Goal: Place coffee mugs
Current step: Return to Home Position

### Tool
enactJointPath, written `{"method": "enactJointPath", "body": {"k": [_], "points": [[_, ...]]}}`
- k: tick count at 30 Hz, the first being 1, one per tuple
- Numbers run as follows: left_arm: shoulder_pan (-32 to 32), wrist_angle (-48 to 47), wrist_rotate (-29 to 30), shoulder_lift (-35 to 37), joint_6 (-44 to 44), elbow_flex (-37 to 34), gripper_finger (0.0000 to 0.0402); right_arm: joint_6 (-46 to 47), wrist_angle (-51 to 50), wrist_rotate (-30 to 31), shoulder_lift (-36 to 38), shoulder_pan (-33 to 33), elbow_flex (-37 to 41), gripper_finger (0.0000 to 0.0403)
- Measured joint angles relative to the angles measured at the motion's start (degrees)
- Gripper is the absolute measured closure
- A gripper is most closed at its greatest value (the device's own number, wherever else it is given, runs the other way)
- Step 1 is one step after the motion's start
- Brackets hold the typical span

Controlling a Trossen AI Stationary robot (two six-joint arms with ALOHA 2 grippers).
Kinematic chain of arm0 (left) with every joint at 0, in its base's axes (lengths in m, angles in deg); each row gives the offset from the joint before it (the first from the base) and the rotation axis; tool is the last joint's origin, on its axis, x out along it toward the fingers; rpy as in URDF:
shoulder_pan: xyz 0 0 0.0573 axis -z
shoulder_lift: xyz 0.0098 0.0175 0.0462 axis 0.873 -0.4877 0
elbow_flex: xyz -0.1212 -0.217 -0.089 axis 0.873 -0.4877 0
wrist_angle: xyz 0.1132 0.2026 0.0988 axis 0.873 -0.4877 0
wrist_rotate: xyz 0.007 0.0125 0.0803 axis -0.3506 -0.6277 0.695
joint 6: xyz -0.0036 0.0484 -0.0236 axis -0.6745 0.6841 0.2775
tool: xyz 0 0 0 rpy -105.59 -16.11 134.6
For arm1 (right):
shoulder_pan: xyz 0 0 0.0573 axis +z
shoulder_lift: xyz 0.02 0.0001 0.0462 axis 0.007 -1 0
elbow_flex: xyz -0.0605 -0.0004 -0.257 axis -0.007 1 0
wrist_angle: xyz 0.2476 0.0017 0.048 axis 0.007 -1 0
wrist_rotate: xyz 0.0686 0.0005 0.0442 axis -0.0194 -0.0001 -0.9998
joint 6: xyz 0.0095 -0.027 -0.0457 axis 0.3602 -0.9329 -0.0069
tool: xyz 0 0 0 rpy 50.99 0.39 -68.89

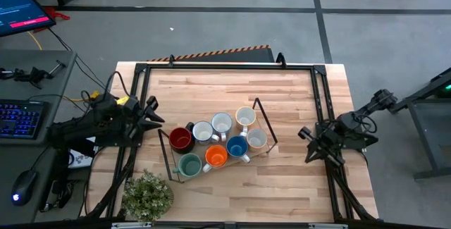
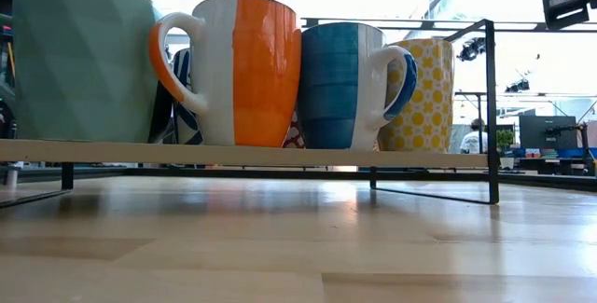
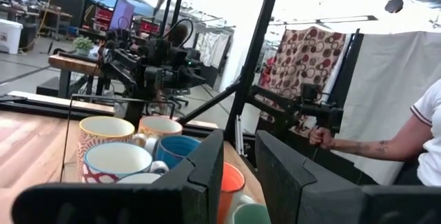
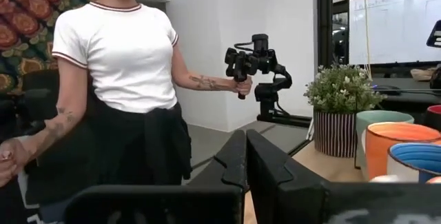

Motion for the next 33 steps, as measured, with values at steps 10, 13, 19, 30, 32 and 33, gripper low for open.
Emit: {"method": "enactJointPath", "body": {"k": [10,13,19,30,32,33], "points": [[0.07,8.91,-7.08,0.0,-2.79,-6.05,0.0326,-3.23,-1.03,2.53,-0.19,0.0,0.04,0.0403],[0.07,13.03,-7.14,-0.02,-5.31,-9.95,0.0326,-3.58,-1.03,2.54,-0.19,0.0,0.06,0.0403],[0.07,17.49,-6.93,-0.07,-7.28,-12.68,0.0326,-1.61,-1.01,2.31,-0.2,0.0,0.06,0.0403],[-0.13,17.58,-6.05,0.0,-2.2,-12.61,0.0326,-3.09,-4.22,6.28,-0.21,0.0,0.08,0.0403],[-0.13,17.59,-6.05,0.0,-2.2,-12.61,0.0326,-3.05,-4.2,6.29,-0.21,0.0,0.08,0.0403],[-0.13,17.53,-6.05,0.0,-2.21,-12.61,0.0326,-3.07,-4.21,6.29,-0.21,0.0,0.09,0.0403]]}}
